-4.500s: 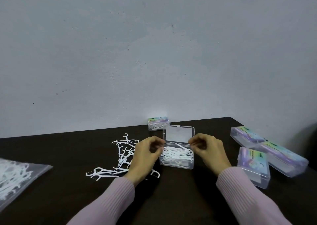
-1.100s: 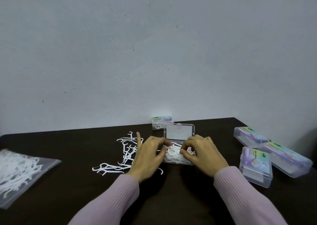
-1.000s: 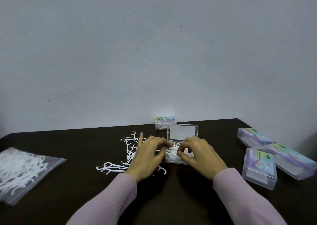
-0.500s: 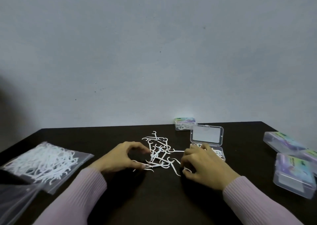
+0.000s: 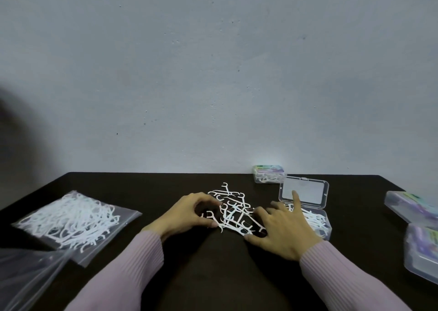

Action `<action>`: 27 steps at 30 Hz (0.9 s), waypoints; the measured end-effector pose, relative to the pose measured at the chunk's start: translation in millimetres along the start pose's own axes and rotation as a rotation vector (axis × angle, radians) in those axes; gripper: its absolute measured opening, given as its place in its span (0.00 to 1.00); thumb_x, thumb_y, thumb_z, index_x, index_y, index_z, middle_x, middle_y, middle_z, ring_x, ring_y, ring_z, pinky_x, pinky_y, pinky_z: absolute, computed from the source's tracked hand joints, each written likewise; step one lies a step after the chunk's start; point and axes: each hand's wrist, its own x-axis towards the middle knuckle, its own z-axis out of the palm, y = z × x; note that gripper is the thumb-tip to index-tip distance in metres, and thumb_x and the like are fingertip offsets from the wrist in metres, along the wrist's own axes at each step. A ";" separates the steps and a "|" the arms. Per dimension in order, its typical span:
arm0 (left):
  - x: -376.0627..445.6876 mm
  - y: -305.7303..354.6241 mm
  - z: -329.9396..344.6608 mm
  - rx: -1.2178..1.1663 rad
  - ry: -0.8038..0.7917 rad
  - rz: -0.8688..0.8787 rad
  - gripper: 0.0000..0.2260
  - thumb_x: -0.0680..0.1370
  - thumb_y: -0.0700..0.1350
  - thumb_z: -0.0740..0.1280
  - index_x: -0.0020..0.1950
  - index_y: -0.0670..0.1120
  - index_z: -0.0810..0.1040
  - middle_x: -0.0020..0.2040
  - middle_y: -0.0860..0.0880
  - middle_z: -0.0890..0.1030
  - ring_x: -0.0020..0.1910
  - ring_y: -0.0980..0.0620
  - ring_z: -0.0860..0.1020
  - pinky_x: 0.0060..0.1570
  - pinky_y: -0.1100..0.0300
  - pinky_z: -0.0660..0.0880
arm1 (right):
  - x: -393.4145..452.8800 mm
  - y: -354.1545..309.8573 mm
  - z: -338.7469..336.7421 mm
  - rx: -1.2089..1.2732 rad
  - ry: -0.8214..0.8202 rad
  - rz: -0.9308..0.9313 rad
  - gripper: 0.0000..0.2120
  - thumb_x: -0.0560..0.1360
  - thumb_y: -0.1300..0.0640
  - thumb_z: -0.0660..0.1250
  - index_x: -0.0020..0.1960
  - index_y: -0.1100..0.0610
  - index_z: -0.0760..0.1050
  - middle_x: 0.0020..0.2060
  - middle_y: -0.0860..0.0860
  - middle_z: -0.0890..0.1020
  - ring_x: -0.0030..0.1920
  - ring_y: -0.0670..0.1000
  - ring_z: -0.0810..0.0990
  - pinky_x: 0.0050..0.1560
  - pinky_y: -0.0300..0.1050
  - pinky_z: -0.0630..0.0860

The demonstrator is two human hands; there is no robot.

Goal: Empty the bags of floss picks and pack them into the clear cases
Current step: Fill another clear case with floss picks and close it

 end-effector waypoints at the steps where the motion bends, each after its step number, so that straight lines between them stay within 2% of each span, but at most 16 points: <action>1: 2.6 -0.3 0.2 0.041 -0.004 0.002 0.23 0.69 0.41 0.76 0.62 0.53 0.75 0.60 0.57 0.76 0.58 0.65 0.73 0.56 0.71 0.67 | 2.4 -2.0 -0.4 -0.021 0.003 0.006 0.35 0.74 0.31 0.46 0.69 0.53 0.64 0.63 0.53 0.74 0.71 0.53 0.63 0.63 0.68 0.26; 3: 7.8 0.0 0.7 0.121 -0.044 -0.005 0.29 0.71 0.44 0.75 0.69 0.55 0.68 0.67 0.58 0.68 0.66 0.62 0.65 0.61 0.71 0.60 | 4.7 -5.7 -0.8 -0.063 0.025 -0.001 0.32 0.76 0.34 0.46 0.67 0.55 0.68 0.60 0.54 0.76 0.68 0.54 0.65 0.57 0.67 0.20; 5: 14.4 1.0 0.9 0.104 -0.106 -0.037 0.36 0.71 0.44 0.75 0.74 0.55 0.61 0.72 0.57 0.62 0.71 0.59 0.59 0.64 0.70 0.55 | 5.2 -6.5 -1.1 -0.065 0.046 -0.004 0.29 0.78 0.37 0.47 0.66 0.55 0.69 0.59 0.54 0.76 0.67 0.54 0.66 0.57 0.66 0.20; 8: 26.3 2.6 1.3 0.098 -0.193 -0.078 0.41 0.70 0.44 0.75 0.76 0.55 0.55 0.76 0.55 0.57 0.74 0.58 0.56 0.68 0.67 0.52 | 5.0 -5.8 -0.9 -0.027 0.092 -0.012 0.22 0.80 0.43 0.49 0.65 0.53 0.70 0.59 0.51 0.75 0.66 0.52 0.67 0.64 0.68 0.26; 11: 35.2 3.4 4.2 0.109 -0.249 -0.121 0.46 0.65 0.48 0.75 0.76 0.57 0.52 0.77 0.54 0.55 0.75 0.56 0.54 0.75 0.56 0.51 | 5.4 -8.2 1.2 0.064 0.157 -0.040 0.14 0.80 0.53 0.52 0.63 0.52 0.70 0.57 0.47 0.76 0.62 0.50 0.71 0.69 0.64 0.34; 14: 37.9 10.0 10.9 0.184 -0.279 -0.158 0.45 0.60 0.52 0.71 0.75 0.60 0.57 0.73 0.53 0.62 0.72 0.50 0.63 0.73 0.50 0.58 | 6.9 -10.6 4.6 0.159 0.200 -0.065 0.12 0.80 0.58 0.54 0.61 0.51 0.69 0.56 0.46 0.76 0.61 0.49 0.73 0.72 0.56 0.44; 18: 36.4 15.7 13.6 0.139 -0.224 -0.072 0.33 0.70 0.40 0.71 0.73 0.52 0.64 0.67 0.54 0.69 0.66 0.56 0.68 0.66 0.64 0.63 | 7.0 -7.7 7.2 0.284 0.262 -0.106 0.11 0.79 0.59 0.55 0.59 0.50 0.69 0.56 0.45 0.77 0.58 0.48 0.74 0.62 0.46 0.58; 21: 30.4 11.4 11.7 0.096 -0.165 -0.048 0.27 0.70 0.40 0.73 0.68 0.51 0.71 0.61 0.55 0.76 0.60 0.59 0.73 0.62 0.69 0.67 | 7.0 -5.4 9.1 0.383 0.269 -0.127 0.10 0.79 0.56 0.58 0.59 0.50 0.70 0.56 0.44 0.77 0.57 0.46 0.74 0.59 0.43 0.60; 24: 23.5 7.8 8.1 0.093 -0.108 -0.019 0.25 0.69 0.43 0.76 0.64 0.52 0.74 0.54 0.55 0.79 0.54 0.60 0.75 0.50 0.77 0.67 | 5.1 -5.1 7.7 0.412 0.283 -0.134 0.09 0.79 0.52 0.58 0.58 0.48 0.70 0.55 0.43 0.77 0.56 0.44 0.74 0.58 0.43 0.59; 25: 21.2 7.3 5.7 0.094 -0.094 -0.020 0.26 0.68 0.43 0.76 0.65 0.52 0.74 0.54 0.55 0.79 0.54 0.60 0.75 0.51 0.76 0.67 | 4.2 -5.3 6.7 0.396 0.293 -0.123 0.10 0.78 0.51 0.58 0.59 0.48 0.70 0.55 0.42 0.76 0.57 0.44 0.73 0.59 0.44 0.58; 27: 17.4 6.9 1.5 0.089 -0.108 -0.043 0.30 0.68 0.41 0.75 0.68 0.54 0.71 0.61 0.56 0.76 0.61 0.61 0.71 0.62 0.69 0.66 | 2.3 -6.1 4.8 0.346 0.284 -0.090 0.14 0.77 0.47 0.57 0.62 0.47 0.69 0.57 0.42 0.75 0.60 0.44 0.71 0.62 0.46 0.56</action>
